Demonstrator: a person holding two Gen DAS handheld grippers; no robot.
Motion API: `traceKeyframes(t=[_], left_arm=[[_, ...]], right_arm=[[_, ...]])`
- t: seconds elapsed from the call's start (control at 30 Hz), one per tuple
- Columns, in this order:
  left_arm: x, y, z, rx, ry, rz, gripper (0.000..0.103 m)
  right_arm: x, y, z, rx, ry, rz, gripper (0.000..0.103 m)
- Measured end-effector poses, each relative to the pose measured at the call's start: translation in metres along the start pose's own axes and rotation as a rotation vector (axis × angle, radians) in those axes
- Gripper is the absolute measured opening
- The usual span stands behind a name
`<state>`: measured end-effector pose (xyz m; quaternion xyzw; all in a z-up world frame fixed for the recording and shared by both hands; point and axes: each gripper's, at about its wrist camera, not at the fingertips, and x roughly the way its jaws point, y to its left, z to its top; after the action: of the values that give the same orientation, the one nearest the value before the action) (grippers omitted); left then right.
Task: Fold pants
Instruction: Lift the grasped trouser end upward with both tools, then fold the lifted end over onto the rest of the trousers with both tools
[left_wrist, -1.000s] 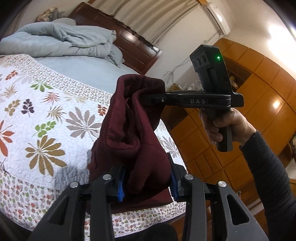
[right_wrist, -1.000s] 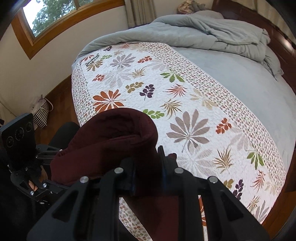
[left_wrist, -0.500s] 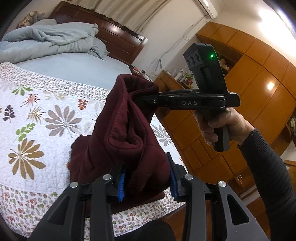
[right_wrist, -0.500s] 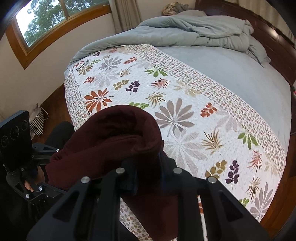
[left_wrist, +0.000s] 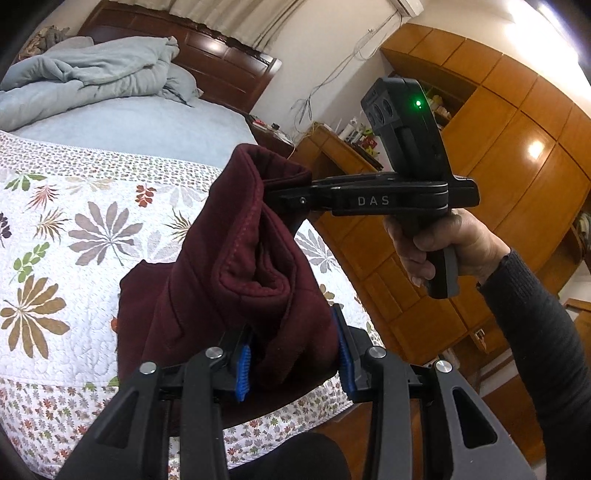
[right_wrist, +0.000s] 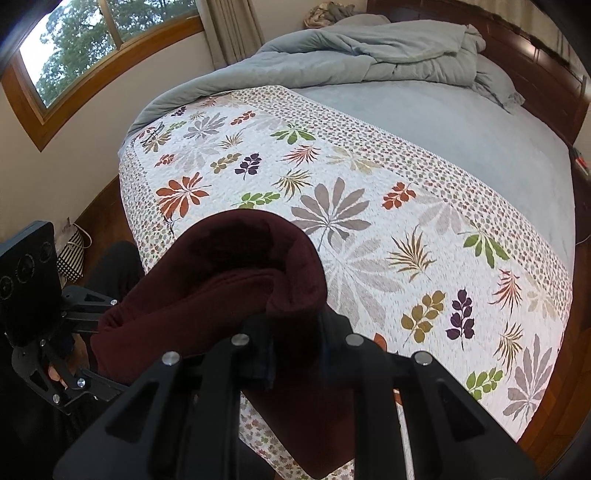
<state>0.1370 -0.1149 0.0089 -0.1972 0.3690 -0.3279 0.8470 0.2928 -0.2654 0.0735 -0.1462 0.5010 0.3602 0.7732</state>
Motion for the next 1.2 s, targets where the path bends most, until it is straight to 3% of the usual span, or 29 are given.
traceKeyframes(t=[1.2], left_arm=[[0.058,-0.026,-0.014,0.06,0.143,-0.019,0.037]], right_arm=[[0.016,-0.043,-0.061,0.011,-0.012,-0.055,0.017]])
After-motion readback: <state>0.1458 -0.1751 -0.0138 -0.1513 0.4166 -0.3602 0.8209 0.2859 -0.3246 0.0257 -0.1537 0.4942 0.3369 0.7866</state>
